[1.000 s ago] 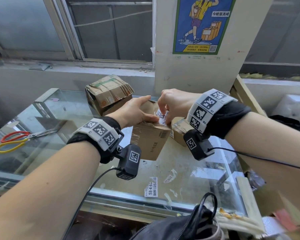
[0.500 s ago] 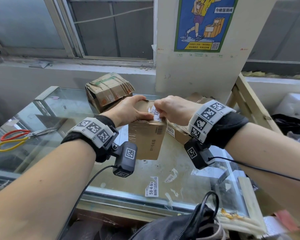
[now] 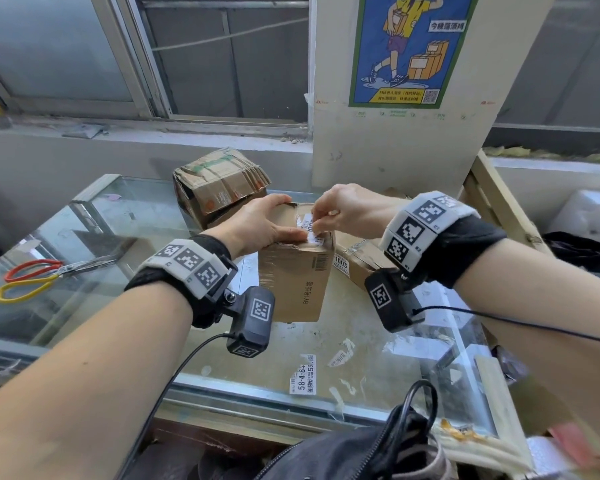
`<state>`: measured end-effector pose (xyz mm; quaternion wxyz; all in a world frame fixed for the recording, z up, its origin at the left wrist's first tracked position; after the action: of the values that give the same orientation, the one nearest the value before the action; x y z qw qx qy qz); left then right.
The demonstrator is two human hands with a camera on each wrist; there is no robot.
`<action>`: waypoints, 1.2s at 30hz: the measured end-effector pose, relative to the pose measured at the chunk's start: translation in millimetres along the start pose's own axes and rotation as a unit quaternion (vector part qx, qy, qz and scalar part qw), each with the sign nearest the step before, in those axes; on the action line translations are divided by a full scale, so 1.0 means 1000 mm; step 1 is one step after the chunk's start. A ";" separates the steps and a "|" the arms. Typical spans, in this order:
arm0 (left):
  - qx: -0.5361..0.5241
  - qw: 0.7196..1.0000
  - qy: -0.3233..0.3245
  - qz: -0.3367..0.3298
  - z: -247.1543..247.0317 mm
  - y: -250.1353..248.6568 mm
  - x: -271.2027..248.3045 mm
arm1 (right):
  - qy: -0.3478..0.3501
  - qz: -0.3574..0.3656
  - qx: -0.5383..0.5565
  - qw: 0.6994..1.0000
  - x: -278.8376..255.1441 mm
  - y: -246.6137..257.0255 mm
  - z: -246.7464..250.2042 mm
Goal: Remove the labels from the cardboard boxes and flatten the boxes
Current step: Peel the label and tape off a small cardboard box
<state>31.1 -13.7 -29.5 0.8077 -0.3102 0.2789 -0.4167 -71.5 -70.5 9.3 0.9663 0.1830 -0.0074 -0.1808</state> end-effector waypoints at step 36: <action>0.049 0.998 0.028 0.026 -0.003 0.001 -0.002 | -0.050 0.016 0.096 0.994 0.009 -0.010 -0.004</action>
<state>28.5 -12.6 -31.5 0.8243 -0.2507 0.2886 -0.4175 -66.7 -81.1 1.1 0.9456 0.2652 -0.0757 -0.1727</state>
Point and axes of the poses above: each hand's wrist, its own x-axis towards the middle knuckle, its own z-axis out of the back of the hand, y = z × x, the point moved 10 cm from there along x, towards the middle knuckle, and after that the axes turned 7 degrees about z, right-handed, at the moved point
